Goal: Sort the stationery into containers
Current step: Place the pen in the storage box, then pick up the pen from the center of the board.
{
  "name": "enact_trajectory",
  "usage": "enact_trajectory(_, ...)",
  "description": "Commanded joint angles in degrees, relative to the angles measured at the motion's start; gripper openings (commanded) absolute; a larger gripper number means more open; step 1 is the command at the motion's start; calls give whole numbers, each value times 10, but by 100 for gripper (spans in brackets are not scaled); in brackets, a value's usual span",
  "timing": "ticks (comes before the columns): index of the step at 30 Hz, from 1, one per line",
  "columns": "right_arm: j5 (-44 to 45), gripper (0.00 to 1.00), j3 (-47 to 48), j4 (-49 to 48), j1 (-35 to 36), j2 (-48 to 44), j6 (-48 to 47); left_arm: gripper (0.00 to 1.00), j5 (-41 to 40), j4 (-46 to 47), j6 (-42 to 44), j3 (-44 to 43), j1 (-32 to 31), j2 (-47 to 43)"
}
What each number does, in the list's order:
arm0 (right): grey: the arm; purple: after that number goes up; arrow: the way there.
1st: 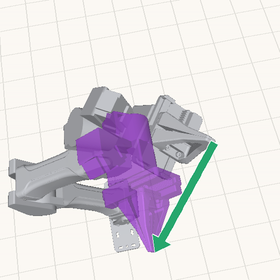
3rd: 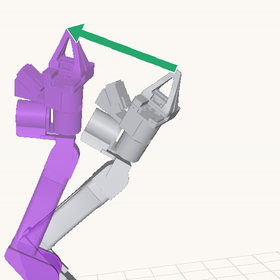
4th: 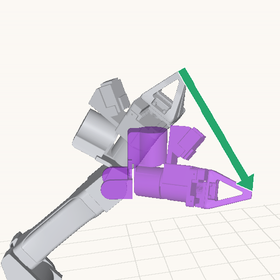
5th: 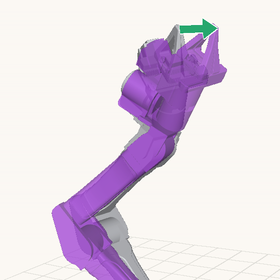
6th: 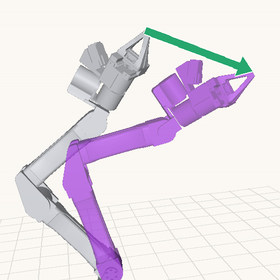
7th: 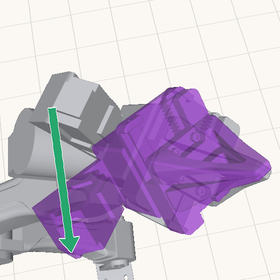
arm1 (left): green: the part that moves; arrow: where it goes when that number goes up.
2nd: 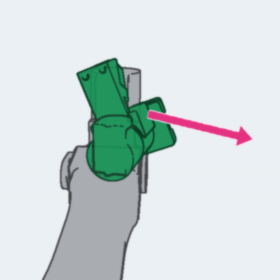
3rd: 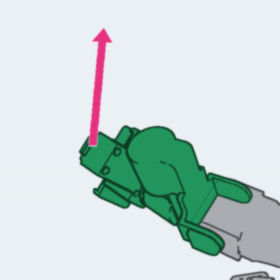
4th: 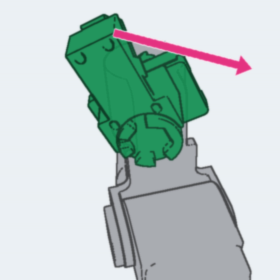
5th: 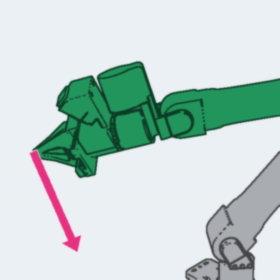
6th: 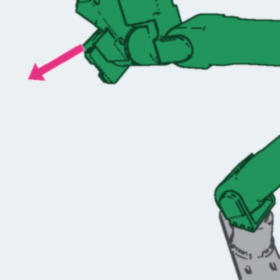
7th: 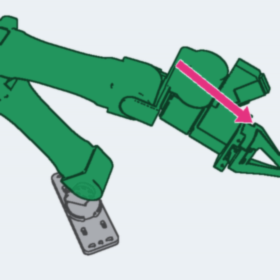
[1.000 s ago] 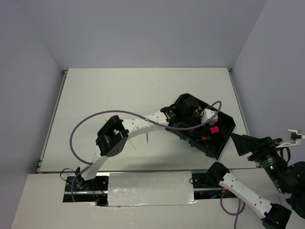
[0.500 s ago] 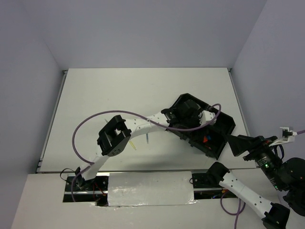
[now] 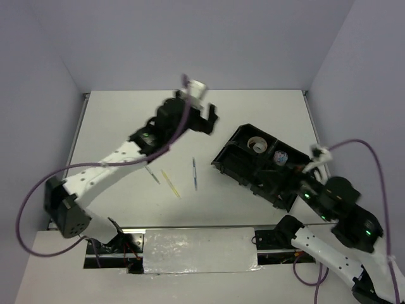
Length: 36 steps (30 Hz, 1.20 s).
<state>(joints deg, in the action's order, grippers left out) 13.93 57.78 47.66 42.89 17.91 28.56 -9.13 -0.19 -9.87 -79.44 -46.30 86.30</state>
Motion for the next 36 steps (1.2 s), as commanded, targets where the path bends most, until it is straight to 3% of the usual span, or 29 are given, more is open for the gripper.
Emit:
enact_trajectory(1,-114,100,-63,-169,3,116,-18,99,-221,-172,-163,11,95,-98)
enact_trajectory(2,-119,100,-71,-186,3,188,-11,99,-236,-281,-185,12,145,-117)
enact_trajectory(3,-122,100,-73,-204,4,228,-5,99,-257,-332,-230,21,163,-153)
enact_trajectory(4,-117,100,-68,-235,5,267,10,99,-304,-383,-253,25,171,-171)
enact_trajectory(6,-88,100,-57,-293,23,369,22,99,-312,-469,-271,60,176,-239)
enact_trajectory(11,14,91,44,-275,72,612,42,99,-311,-489,-218,164,178,-397)
enact_trajectory(12,19,81,64,-267,79,644,34,99,-301,-476,-199,177,177,-416)
enact_trajectory(15,66,71,132,-231,95,758,45,99,-242,-398,-145,255,178,-486)
enact_trajectory(18,58,67,177,-223,95,832,47,99,-223,-375,-144,286,178,-519)
enact_trajectory(26,68,60,247,-193,96,934,56,100,-194,-373,-136,290,179,-511)
enact_trajectory(36,51,48,214,-214,95,978,72,99,-173,-363,-128,296,179,-518)
